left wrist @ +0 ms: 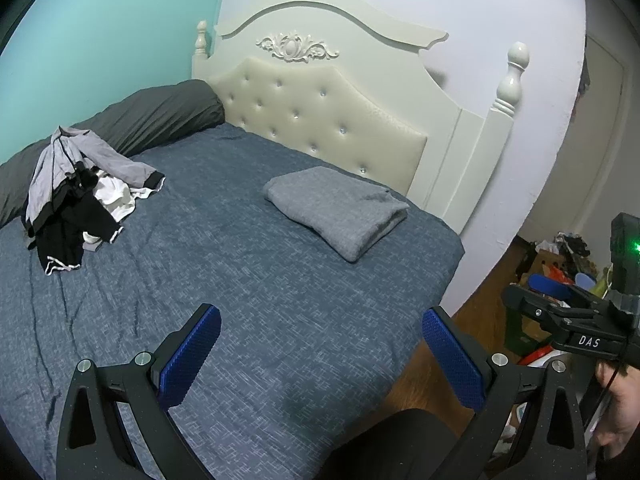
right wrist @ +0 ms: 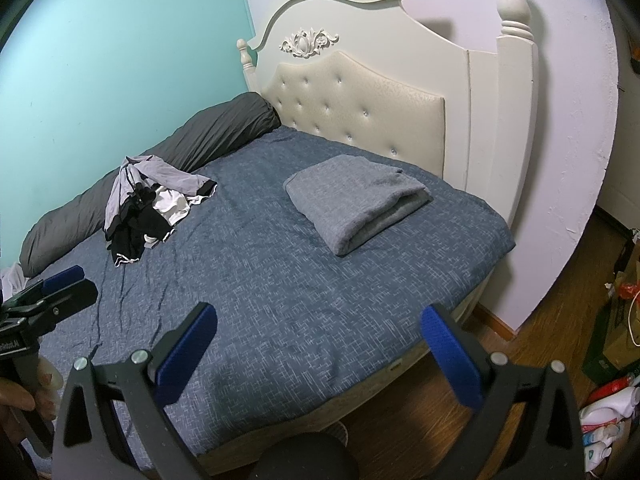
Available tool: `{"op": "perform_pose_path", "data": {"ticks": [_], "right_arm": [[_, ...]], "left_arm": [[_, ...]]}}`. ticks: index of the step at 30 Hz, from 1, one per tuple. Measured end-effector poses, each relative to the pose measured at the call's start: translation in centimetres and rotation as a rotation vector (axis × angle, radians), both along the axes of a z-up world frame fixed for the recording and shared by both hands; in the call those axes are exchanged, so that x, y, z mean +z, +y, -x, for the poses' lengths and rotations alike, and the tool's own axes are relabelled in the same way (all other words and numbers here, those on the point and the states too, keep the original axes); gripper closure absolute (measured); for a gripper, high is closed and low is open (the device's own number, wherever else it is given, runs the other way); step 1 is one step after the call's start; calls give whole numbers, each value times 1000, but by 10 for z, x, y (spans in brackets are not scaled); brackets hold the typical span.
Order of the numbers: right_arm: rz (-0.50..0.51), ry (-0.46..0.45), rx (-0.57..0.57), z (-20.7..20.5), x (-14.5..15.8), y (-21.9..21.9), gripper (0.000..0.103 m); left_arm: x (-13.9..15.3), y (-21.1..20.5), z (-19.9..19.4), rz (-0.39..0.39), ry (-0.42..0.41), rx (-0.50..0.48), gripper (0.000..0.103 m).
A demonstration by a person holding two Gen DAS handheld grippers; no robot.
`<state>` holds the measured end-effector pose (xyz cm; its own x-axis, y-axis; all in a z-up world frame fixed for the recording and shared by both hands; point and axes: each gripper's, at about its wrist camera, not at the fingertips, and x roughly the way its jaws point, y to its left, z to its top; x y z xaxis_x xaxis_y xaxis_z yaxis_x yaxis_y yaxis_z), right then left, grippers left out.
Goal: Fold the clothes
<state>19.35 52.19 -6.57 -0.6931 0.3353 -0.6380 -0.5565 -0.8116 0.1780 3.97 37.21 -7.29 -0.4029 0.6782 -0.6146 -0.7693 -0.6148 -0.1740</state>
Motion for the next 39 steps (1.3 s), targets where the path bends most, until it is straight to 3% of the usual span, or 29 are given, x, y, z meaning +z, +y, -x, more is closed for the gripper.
{"op": "perform_pose_path", "data": {"ticks": [39], "right_arm": [[10, -6, -8, -1, -3, 2, 0]], "left_arm": [[-3, 5, -2, 14, -1, -10, 0]]}}
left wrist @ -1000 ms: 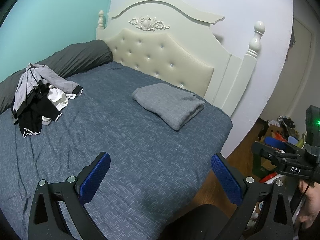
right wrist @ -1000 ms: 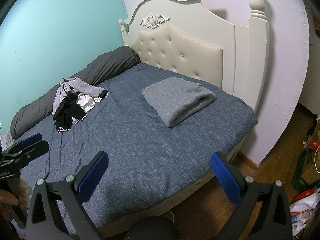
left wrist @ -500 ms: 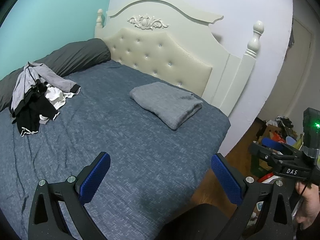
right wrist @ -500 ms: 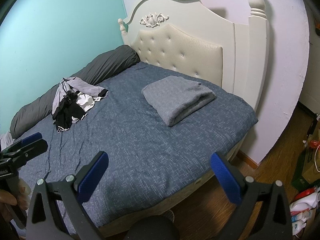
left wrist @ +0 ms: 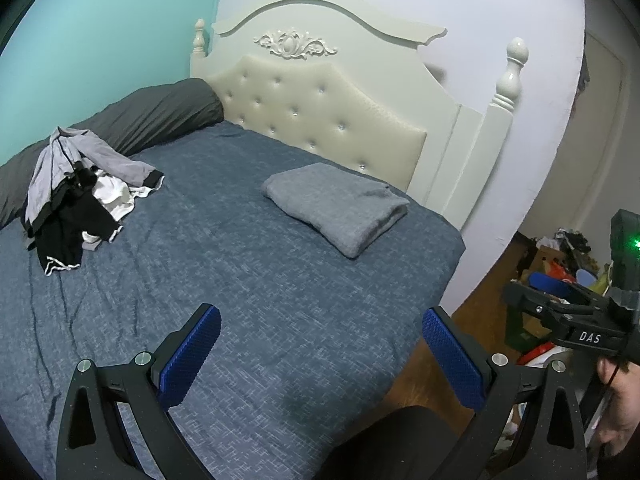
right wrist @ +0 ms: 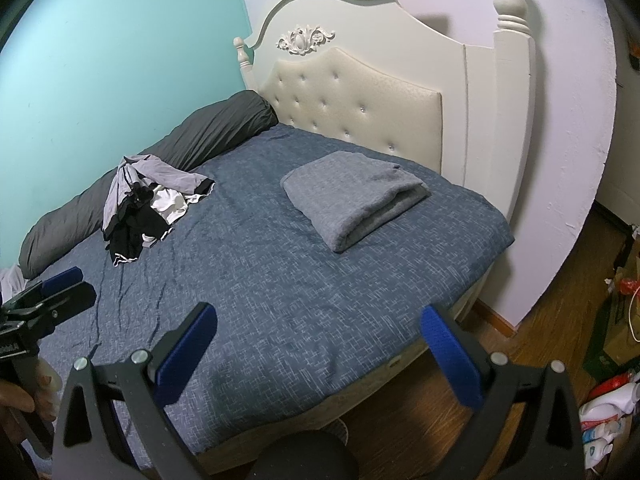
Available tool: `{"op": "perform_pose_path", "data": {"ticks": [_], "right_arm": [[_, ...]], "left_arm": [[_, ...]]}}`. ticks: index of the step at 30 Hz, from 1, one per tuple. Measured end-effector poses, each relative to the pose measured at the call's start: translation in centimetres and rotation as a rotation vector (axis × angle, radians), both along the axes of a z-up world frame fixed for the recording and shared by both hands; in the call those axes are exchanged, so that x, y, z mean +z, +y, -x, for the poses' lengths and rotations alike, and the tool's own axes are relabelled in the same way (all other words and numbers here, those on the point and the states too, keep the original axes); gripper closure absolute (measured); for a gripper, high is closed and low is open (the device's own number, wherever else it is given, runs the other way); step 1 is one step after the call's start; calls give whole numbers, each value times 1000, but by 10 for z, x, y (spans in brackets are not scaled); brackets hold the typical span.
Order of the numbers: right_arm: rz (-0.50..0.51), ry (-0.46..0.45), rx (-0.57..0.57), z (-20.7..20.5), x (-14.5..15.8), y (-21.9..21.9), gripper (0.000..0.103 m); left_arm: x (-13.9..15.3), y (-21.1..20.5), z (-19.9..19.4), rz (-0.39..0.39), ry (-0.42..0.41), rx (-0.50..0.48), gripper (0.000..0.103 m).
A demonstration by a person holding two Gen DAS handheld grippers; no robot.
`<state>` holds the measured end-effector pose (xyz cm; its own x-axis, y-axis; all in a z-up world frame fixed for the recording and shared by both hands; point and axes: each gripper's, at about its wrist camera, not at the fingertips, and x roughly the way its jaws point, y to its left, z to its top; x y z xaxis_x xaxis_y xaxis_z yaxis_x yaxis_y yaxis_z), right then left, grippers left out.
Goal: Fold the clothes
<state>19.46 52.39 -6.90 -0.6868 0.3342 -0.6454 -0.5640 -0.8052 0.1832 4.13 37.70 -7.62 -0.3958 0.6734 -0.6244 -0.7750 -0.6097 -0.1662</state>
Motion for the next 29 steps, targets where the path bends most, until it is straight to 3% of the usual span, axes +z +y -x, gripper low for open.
{"op": "perform_pose_path", "data": {"ticks": [29], "right_arm": [[7, -9, -3, 1, -3, 1, 0]], "left_arm": [[-4, -1, 4, 8, -14, 17, 0]]}}
